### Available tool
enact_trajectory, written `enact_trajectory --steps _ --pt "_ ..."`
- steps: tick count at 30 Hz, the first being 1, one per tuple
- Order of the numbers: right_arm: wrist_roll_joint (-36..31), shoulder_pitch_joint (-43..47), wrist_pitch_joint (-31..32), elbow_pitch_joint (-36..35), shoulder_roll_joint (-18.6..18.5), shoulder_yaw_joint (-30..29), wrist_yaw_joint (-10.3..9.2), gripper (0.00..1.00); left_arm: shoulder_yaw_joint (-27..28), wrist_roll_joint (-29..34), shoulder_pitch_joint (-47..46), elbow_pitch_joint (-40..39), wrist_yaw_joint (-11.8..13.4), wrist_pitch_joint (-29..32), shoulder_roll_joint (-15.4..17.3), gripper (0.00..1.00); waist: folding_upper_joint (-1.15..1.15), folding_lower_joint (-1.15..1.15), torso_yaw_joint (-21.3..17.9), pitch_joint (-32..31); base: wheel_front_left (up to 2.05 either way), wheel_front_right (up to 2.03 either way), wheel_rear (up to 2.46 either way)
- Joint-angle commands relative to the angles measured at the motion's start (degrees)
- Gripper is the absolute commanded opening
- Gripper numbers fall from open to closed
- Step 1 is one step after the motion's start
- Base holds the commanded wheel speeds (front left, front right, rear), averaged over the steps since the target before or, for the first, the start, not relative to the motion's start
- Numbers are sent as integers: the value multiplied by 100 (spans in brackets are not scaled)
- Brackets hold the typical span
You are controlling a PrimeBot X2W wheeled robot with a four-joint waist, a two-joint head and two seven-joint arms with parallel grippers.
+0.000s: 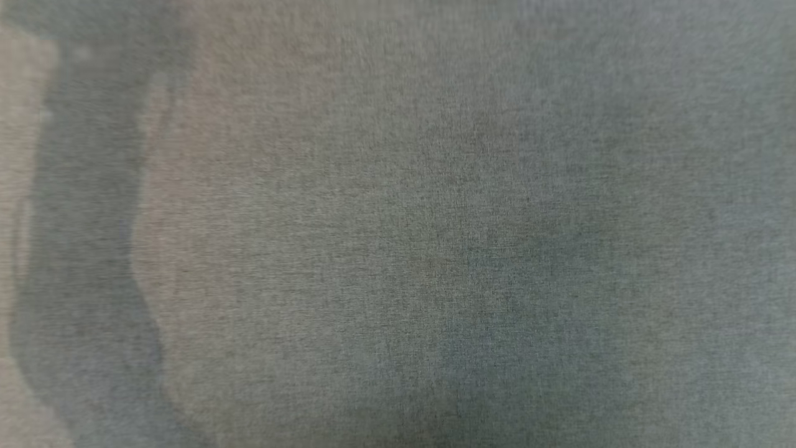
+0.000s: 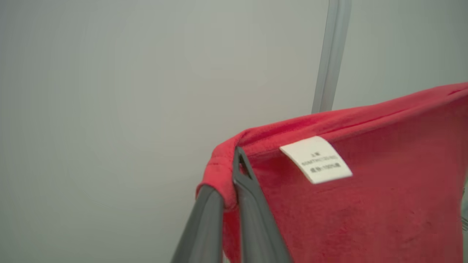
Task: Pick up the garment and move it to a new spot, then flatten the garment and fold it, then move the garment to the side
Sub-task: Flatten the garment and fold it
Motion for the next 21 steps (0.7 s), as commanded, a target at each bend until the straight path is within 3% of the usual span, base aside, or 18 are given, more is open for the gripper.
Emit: enact_trajectory --steps 1,6,10,16,17,21 --pt "-61 -334 -348 502 -53 27 -4 0 -141 146 -358 388 -17 -267 84 0 0 0 -208 513 0 0 0" --pt "232 -467 -1098 1449 -57 332 -4 0 -672 90 -635 1009 -32 -1007 146 0 0 0 -372 673 0 0 0" --pt "840 205 -1719 1906 -38 900 -3 0 -1330 -361 -155 1352 -35 -1591 269 0 0 0 -463 710 0 0 0" --pt "1633 2585 -2577 1268 -61 1898 -2 0 -2305 -1234 1379 1294 -36 -2368 741 0 0 0 -584 379 0 0 0" --pt "1746 3634 -2693 871 -48 2006 -3 0 -2537 -1512 2068 1166 -36 -2636 846 0 0 0 -583 174 0 0 0" --pt "1642 5639 -2759 0 -56 1983 -3 0 -2920 -1724 3295 705 -37 -2957 1100 0 0 0 -548 -383 0 0 0"
